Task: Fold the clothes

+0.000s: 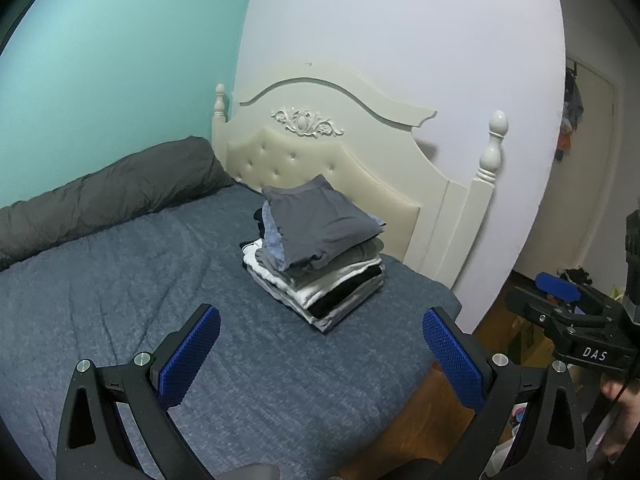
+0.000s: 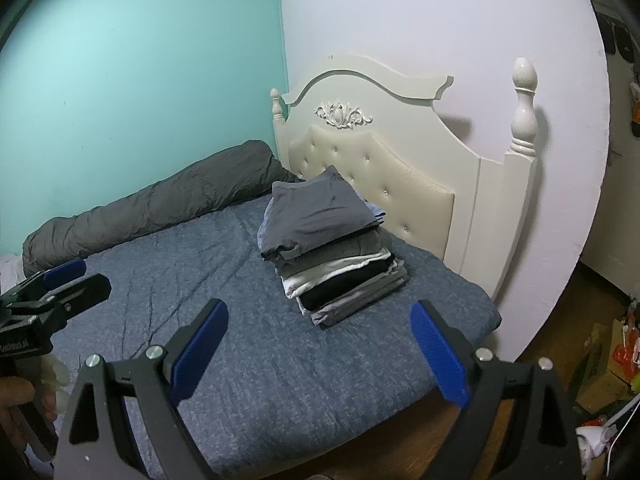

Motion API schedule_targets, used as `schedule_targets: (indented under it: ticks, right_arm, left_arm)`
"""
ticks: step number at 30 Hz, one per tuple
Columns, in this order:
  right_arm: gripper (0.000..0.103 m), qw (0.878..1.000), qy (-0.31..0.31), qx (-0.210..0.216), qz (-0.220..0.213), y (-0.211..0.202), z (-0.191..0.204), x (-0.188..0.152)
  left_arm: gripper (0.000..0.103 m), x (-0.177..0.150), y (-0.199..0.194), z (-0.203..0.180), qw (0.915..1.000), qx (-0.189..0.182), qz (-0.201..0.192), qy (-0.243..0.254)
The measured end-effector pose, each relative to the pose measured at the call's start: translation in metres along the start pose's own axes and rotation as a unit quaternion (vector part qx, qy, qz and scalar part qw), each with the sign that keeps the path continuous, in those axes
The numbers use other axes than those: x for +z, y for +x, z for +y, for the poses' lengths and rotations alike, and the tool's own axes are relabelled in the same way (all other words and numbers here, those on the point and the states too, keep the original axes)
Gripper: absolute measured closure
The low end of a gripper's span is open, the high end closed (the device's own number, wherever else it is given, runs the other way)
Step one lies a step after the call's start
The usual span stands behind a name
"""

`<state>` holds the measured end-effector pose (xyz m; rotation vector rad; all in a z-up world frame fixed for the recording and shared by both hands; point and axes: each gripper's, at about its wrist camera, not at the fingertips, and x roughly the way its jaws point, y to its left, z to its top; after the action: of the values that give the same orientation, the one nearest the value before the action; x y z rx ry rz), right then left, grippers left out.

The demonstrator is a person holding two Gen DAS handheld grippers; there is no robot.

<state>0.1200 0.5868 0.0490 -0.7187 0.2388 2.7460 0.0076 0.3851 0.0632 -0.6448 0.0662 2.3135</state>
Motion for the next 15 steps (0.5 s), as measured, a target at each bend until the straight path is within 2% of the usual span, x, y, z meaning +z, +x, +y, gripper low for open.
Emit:
schedule_targets:
  ticks: [9,15]
  right_arm:
    - [0.01,1.0,0.003,0.0,-0.003,-0.009,0.003,-0.009]
    - [0.009,1.0,0.004,0.002,-0.006,-0.015,0.006,-0.013]
  left_arm:
    - [0.0,-0.01,-0.012,-0.006,0.9999,0.011,-0.004,0.006]
    - [0.0,-0.014,-0.019,-0.002,1.0,0.004,-0.004,-0.007]
